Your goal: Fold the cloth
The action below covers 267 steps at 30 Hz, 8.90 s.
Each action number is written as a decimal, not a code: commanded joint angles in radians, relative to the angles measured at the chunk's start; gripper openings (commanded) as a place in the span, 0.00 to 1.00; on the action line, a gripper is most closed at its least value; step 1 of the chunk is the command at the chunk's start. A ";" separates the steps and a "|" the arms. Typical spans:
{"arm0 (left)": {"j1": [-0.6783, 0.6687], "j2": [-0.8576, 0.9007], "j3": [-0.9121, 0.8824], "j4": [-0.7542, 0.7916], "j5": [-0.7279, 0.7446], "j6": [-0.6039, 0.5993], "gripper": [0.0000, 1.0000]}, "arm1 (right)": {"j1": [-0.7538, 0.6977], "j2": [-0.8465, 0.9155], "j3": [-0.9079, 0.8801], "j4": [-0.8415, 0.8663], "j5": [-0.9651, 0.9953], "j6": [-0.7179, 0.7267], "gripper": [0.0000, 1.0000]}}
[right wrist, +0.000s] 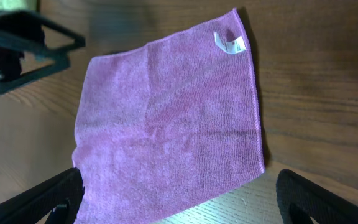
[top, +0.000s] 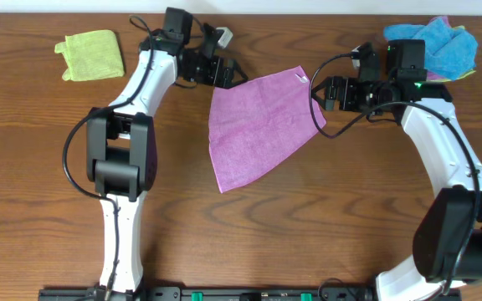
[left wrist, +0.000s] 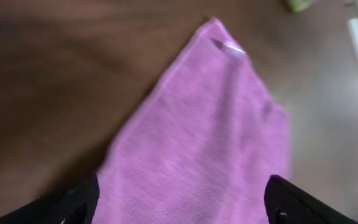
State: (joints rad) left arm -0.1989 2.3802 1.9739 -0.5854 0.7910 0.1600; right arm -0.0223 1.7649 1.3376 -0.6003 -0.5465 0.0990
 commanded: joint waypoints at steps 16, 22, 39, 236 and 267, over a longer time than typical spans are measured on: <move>-0.018 0.005 0.017 0.018 -0.245 0.099 0.87 | -0.003 0.000 0.003 0.002 -0.011 0.005 0.99; -0.018 0.038 0.017 0.017 -0.197 0.099 0.86 | -0.003 0.000 0.003 0.002 -0.011 0.005 0.99; -0.018 0.084 0.016 -0.055 -0.179 0.104 0.84 | -0.003 0.000 0.003 0.002 -0.011 0.005 0.99; 0.069 0.078 0.271 -0.203 -1.159 -0.368 0.06 | 0.143 0.298 0.003 0.268 -0.377 0.288 0.99; 0.043 0.078 0.271 -0.222 -1.235 -0.370 0.06 | 0.388 0.298 0.003 0.418 -0.286 0.324 0.85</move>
State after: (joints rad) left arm -0.1654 2.4462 2.2276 -0.7990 -0.4263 -0.2062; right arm 0.3618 2.0747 1.3430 -0.1898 -0.8898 0.4091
